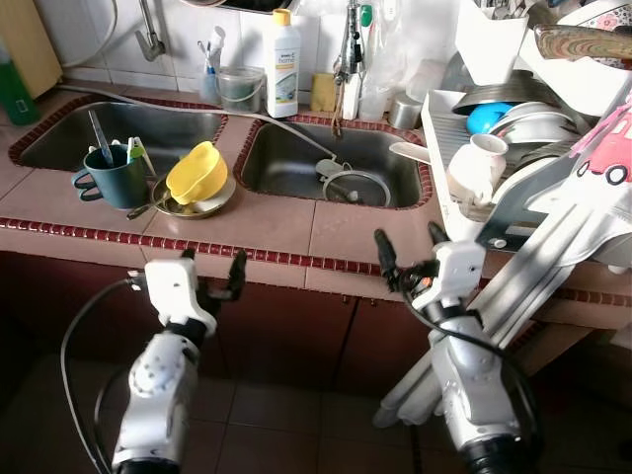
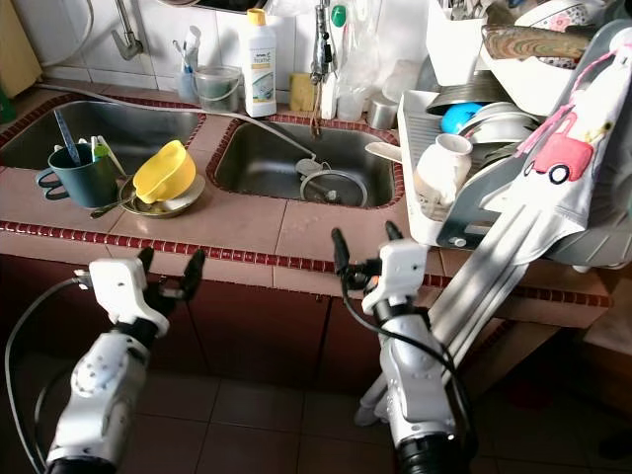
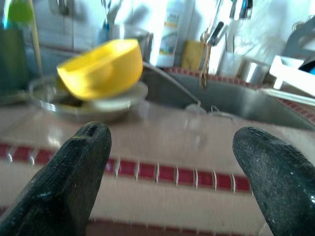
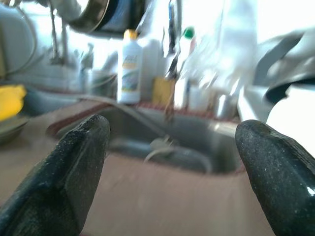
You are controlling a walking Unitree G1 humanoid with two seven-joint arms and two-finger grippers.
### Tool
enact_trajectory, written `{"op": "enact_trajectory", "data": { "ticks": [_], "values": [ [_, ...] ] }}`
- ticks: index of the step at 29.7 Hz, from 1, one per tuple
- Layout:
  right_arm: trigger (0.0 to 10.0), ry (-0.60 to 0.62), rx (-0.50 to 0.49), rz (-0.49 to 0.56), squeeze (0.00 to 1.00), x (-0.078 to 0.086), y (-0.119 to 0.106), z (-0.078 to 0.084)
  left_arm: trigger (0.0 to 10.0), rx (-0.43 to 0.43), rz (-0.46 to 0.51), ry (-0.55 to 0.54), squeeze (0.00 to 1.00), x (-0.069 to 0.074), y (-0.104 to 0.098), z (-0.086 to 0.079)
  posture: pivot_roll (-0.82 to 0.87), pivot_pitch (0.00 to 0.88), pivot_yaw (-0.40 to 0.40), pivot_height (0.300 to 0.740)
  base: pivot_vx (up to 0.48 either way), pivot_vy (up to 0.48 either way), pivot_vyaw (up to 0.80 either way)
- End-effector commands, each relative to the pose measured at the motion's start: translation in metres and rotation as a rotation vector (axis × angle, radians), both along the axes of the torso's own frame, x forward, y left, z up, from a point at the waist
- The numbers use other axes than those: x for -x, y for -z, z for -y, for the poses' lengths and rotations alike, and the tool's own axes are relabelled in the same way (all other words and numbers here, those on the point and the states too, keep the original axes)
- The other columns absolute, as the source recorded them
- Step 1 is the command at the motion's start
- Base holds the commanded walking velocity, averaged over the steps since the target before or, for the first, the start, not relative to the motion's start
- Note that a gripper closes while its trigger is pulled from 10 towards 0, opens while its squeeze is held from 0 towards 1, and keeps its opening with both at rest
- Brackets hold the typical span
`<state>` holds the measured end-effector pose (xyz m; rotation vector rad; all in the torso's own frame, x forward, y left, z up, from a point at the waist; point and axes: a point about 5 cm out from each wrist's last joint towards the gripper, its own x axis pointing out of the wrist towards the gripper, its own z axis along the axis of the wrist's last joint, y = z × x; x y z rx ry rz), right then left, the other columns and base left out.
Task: Kitchen organization
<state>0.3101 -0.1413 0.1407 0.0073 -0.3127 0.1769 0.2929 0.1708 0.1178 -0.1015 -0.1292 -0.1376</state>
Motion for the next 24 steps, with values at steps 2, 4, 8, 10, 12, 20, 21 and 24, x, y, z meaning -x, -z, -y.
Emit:
{"op": "enact_trajectory", "data": {
  "ticks": [2, 4, 8, 10, 12, 20, 21, 24],
  "values": [
    [10.0, 0.027, 0.052, 0.037, 0.0, 0.001, -0.011, 0.004, 10.0, -0.055, 0.035, 0.014, 0.0, -0.001, -0.012, 0.002, -0.1, 0.0, -0.051, 0.74, 0.0, 0.0, 0.0],
    [10.0, 0.054, 0.045, 0.029, 0.0, 0.001, -0.01, 0.006, 10.0, -0.06, 0.039, -0.003, 0.0, -0.001, -0.014, 0.001, -0.11, 0.0, -0.049, 0.74, 0.0, 0.0, 0.0],
    [10.0, 0.091, 0.032, 0.025, 0.0, 0.004, -0.011, 0.008, 10.0, -0.039, 0.04, -0.036, 0.0, -0.001, -0.018, 0.003, -0.11, 0.0, -0.05, 0.74, 0.0, 0.0, 0.0],
    [10.0, 0.114, 0.036, 0.041, 0.0, 0.005, -0.015, 0.009, 10.0, -0.042, 0.049, -0.038, 0.0, 0.0, -0.022, 0.007, -0.11, 0.0, -0.049, 0.74, 0.0, 0.0, 0.0],
    [10.0, 0.121, 0.045, 0.049, 0.0, 0.005, -0.017, 0.01, 10.0, -0.047, 0.052, -0.04, 0.0, 0.0, -0.024, 0.008, -0.11, 0.0, -0.049, 0.74, 0.0, 0.0, 0.0],
    [10.0, 0.117, 0.046, 0.064, 0.0, 0.0, -0.025, 0.01, 10.0, -0.091, 0.067, -0.029, 0.0, -0.003, -0.03, 0.009, -0.11, 0.0, -0.05, 0.74, 0.0, 0.0, 0.0],
    [10.0, 0.115, 0.048, 0.066, 0.0, 0.0, -0.025, 0.009, 10.0, -0.096, 0.068, -0.025, 0.0, -0.003, -0.03, 0.009, -0.11, 0.0, -0.05, 0.74, 0.0, 0.0, 0.0],
    [10.0, 0.11, 0.048, 0.065, 0.0, -0.001, -0.026, 0.008, 10.0, -0.109, 0.058, -0.016, 0.0, -0.003, -0.029, 0.009, -0.11, 0.0, -0.052, 0.74, 0.0, 0.0, 0.0]
  ]
}}
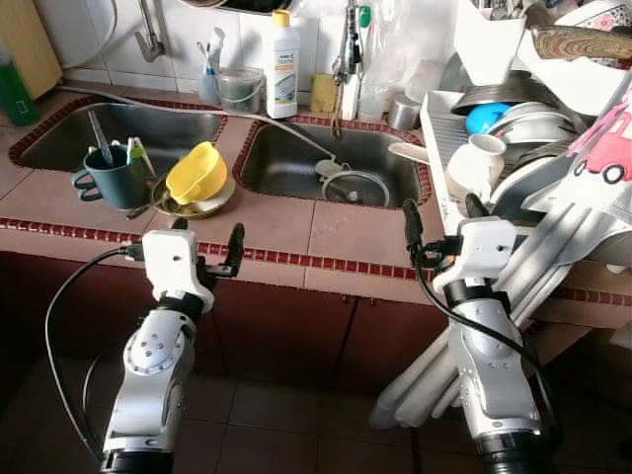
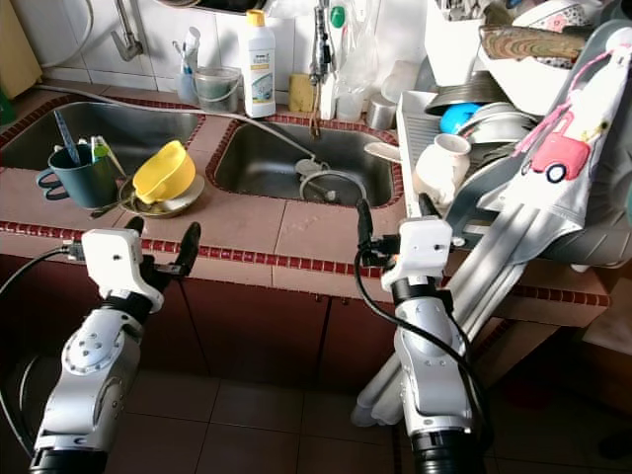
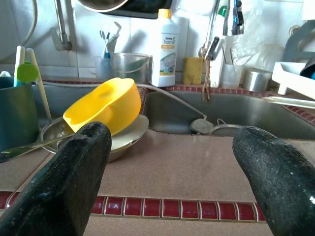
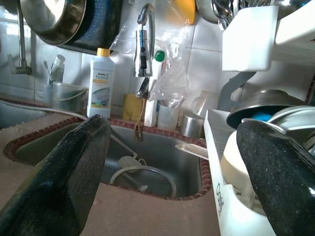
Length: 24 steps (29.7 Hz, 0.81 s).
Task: Kitchen organization
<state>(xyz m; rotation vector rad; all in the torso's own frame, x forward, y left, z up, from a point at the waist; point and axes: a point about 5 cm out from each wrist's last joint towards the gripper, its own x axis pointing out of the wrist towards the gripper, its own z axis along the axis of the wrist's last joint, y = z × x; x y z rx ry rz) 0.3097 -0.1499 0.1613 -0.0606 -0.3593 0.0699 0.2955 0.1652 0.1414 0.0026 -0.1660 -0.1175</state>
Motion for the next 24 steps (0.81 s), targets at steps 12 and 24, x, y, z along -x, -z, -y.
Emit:
{"op": "enact_trajectory", "data": {
  "ticks": [12, 24],
  "values": [
    [10.0, -0.027, 0.011, 0.005, 0.0, 0.0017, -0.0032, -0.0061, 10.0, -0.013, -0.004, 0.038, 0.0, -0.0004, -0.0024, 0.0077, -0.11, 0.0, -0.056, 0.74, 0.0, 0.0, 0.0],
    [10.0, -0.028, 0.017, 0.007, 0.0, 0.0024, -0.0034, -0.0069, 10.0, -0.024, -0.01, 0.046, 0.0, 0.0001, -0.0015, 0.0089, -0.11, 0.0, -0.053, 0.74, 0.0, 0.0, 0.0]
  ]
}}
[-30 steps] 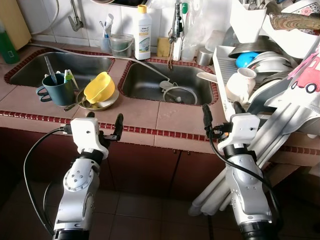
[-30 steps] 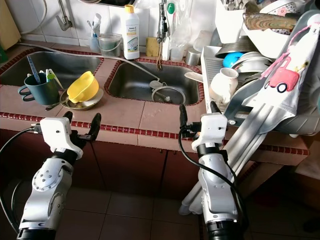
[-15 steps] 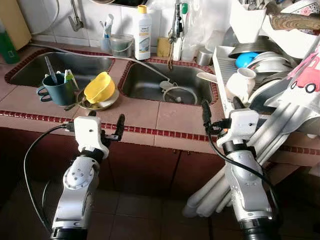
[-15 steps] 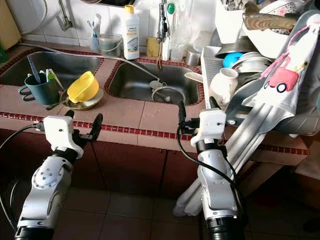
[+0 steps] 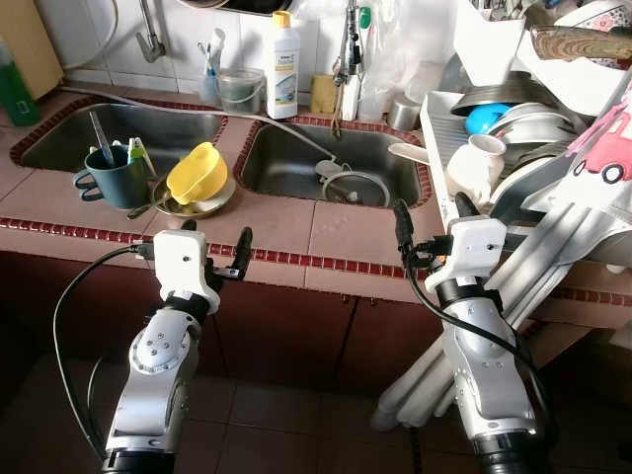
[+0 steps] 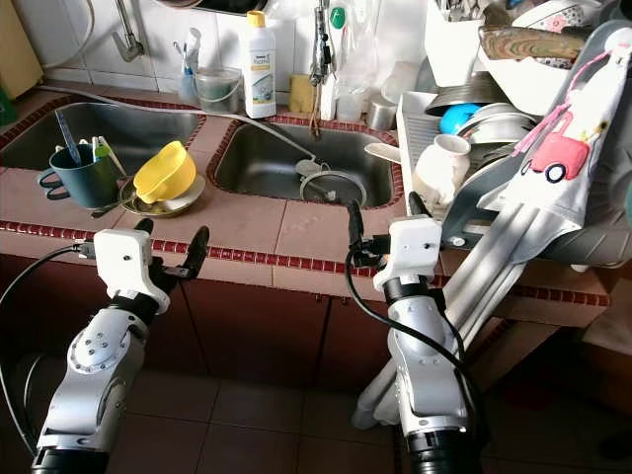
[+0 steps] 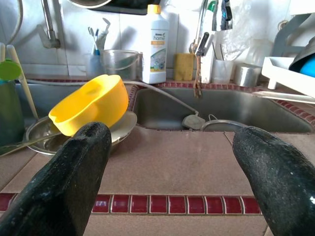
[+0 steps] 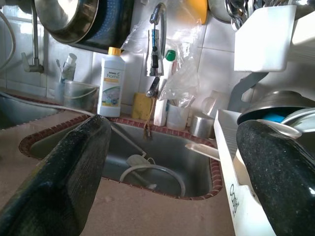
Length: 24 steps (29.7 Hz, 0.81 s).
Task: Kitchen organization
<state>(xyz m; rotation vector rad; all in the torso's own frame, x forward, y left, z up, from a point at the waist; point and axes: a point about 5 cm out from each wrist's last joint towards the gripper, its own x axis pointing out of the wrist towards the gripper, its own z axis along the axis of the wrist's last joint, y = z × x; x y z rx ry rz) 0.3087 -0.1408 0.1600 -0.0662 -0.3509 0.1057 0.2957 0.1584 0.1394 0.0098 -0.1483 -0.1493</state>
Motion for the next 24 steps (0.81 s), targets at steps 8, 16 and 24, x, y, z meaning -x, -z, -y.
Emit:
{"op": "enact_trajectory", "data": {
  "ticks": [8, 16, 24],
  "values": [
    [10.0, 0.004, 0.011, 0.019, 0.0, 0.0025, -0.0052, 0.0014, 10.0, -0.004, 0.016, 0.018, 0.0, 0.0005, -0.0065, 0.0024, -0.11, 0.0, -0.05, 0.74, 0.2, 0.0, 0.0],
    [10.0, 0.007, 0.016, 0.02, 0.0, 0.0029, -0.0051, 0.0025, 10.0, 0.001, 0.016, 0.023, 0.0, 0.0004, -0.0071, 0.0037, -0.12, 0.0, -0.049, 0.74, 0.336, 0.0, 0.0],
    [10.0, 0.007, 0.019, 0.019, 0.0, 0.0024, -0.0051, 0.0031, 10.0, 0.005, 0.017, 0.023, 0.0, -0.0004, -0.0078, 0.0049, -0.12, 0.0, -0.052, 0.74, 0.336, 0.0, 0.0]
  ]
}}
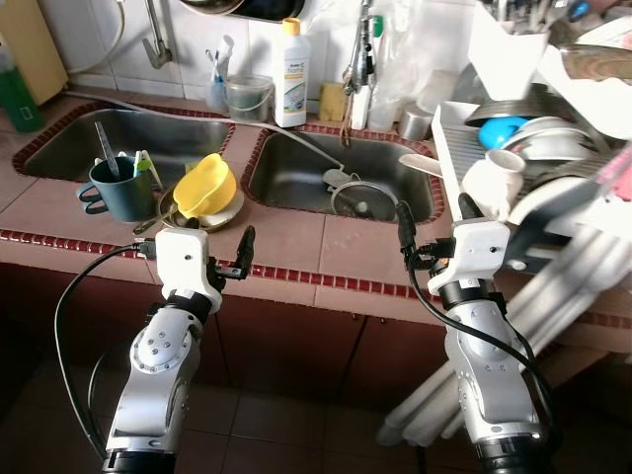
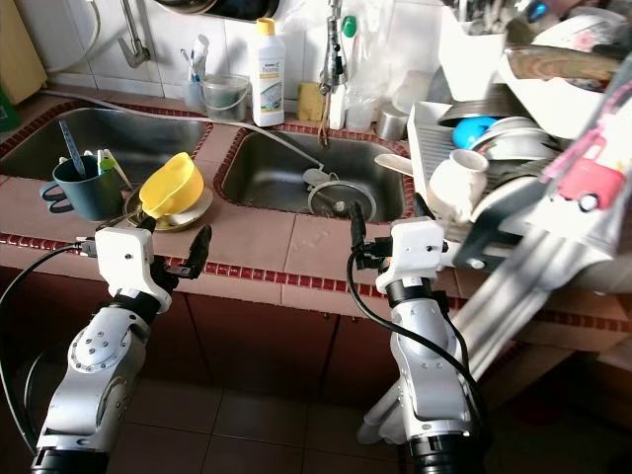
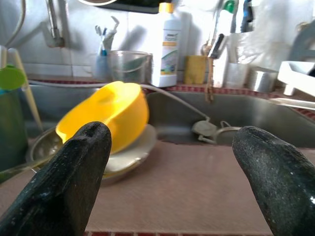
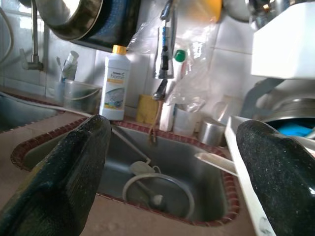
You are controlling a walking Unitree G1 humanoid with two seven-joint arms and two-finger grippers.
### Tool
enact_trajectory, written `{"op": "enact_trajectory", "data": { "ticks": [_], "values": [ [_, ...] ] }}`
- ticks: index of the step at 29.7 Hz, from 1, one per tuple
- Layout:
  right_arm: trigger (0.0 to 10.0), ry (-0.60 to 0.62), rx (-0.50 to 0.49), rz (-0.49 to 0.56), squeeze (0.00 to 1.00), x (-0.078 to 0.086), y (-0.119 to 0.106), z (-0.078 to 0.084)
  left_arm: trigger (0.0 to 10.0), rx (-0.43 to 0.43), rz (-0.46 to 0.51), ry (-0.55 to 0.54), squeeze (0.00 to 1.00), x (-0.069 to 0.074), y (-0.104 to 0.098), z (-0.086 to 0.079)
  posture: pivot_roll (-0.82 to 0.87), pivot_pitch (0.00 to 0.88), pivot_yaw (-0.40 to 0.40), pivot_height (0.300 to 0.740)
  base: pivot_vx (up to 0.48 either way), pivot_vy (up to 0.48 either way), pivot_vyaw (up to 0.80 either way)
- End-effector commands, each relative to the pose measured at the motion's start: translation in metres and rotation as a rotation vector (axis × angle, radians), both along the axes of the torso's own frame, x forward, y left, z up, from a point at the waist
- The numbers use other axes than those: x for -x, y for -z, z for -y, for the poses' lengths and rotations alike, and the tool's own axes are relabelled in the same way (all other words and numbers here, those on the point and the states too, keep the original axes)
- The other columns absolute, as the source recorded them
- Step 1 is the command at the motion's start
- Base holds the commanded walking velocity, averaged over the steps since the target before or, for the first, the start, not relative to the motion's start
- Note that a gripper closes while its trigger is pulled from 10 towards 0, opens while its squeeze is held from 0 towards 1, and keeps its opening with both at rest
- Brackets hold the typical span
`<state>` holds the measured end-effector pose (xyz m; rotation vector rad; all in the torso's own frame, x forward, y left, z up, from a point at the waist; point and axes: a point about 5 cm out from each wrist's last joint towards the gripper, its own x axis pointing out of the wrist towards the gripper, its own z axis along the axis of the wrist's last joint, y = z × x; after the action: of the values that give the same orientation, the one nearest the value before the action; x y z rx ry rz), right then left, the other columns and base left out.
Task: Kitchen organization
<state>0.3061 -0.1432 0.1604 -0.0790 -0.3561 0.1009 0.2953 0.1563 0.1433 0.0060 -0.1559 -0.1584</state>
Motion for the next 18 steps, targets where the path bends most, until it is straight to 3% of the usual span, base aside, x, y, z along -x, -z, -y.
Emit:
{"op": "enact_trajectory", "data": {
  "ticks": [1, 12, 18],
  "values": [
    [10.0, -0.001, 0.008, 0.013, 0.0, -0.0002, -0.0048, 0.0008, 10.0, 0.002, 0.01, 0.014, 0.0, -0.0007, -0.004, 0.003, -0.12, 0.0, -0.053, 0.74, 0.33, 0.0, 0.0],
    [10.0, -0.004, 0.021, 0.012, 0.0, -0.0006, -0.0054, 0.0014, 10.0, 0.006, 0.013, 0.013, 0.0, -0.0003, -0.0049, 0.0045, -0.12, 0.0, -0.059, 0.74, 0.335, 0.0, 0.0],
    [10.0, -0.01, 0.029, 0.012, 0.0, -0.001, -0.0056, 0.0004, 10.0, 0.014, 0.027, 0.023, 0.0, 0.001, -0.0057, 0.0066, -0.12, 0.0, -0.061, 0.74, 0.0, 0.0, 0.0]
  ]
}}
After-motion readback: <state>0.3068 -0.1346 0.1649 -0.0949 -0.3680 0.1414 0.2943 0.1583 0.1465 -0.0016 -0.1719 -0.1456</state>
